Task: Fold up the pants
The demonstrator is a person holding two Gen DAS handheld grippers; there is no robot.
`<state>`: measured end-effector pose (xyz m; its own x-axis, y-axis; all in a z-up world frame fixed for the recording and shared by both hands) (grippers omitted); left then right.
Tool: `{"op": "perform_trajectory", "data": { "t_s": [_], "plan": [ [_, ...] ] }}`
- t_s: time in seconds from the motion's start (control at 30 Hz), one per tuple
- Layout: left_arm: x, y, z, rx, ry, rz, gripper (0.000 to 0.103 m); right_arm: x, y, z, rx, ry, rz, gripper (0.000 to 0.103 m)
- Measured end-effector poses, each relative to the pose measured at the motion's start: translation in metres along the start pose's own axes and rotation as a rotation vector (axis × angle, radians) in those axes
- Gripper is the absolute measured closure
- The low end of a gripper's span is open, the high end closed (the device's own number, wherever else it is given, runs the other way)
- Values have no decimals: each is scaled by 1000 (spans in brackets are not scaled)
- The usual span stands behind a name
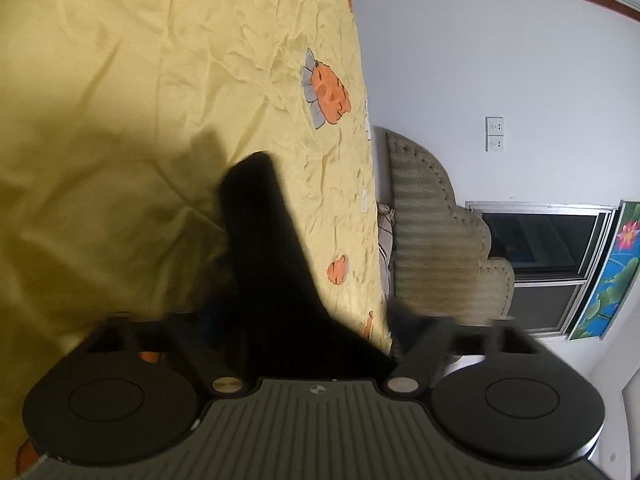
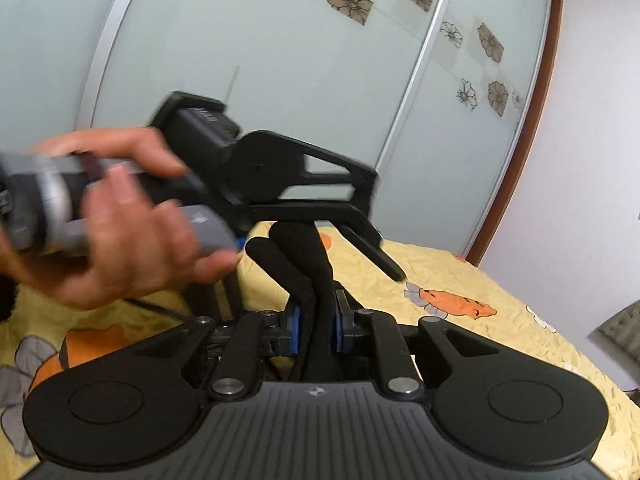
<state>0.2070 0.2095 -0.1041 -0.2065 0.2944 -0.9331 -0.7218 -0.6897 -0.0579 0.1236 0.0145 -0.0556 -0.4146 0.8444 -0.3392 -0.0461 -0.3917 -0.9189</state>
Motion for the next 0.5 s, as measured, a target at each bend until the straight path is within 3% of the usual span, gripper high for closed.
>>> {"op": "perform_trajectory", "data": {
  "t_s": [0.07, 0.1, 0.2, 0.27, 0.33, 0.43, 0.5],
  "plan": [
    [-4, 2, 1, -40, -62, -59, 62, -1, 3, -6, 23, -4, 12, 88],
    [-6, 3, 2, -56, -82, -95, 67, 0, 3, -5, 27, -2, 18, 88],
    [-14, 5, 8, -89, -99, -165, 76, -4, -6, 27, -16, -61, -47, 86],
    [-21, 5, 13, -127, -133, -248, 80, -23, -14, 48, -109, -140, -195, 86],
    [-31, 9, 16, -176, -195, -362, 81, -47, -18, 61, -166, -128, -349, 86],
    [-55, 27, 21, -224, -261, -534, 82, -72, -9, 37, -20, 29, -375, 86],
    [-77, 46, 25, -258, -276, -655, 82, -77, 3, 19, 72, 71, -361, 86]
  ]
}}
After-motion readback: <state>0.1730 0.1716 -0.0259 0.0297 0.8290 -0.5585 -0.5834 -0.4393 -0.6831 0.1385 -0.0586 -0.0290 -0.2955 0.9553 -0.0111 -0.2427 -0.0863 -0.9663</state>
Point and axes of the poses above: each gripper's, at about its wrist camera, not at the fingertips, and z roughly against the way its jaws point, x to its left, y to its underside, the point moved 5 cm from there along -z, roughly the way its jaws point, and after that the axes turned 8 degrees about -x, right-handed, at the moved point
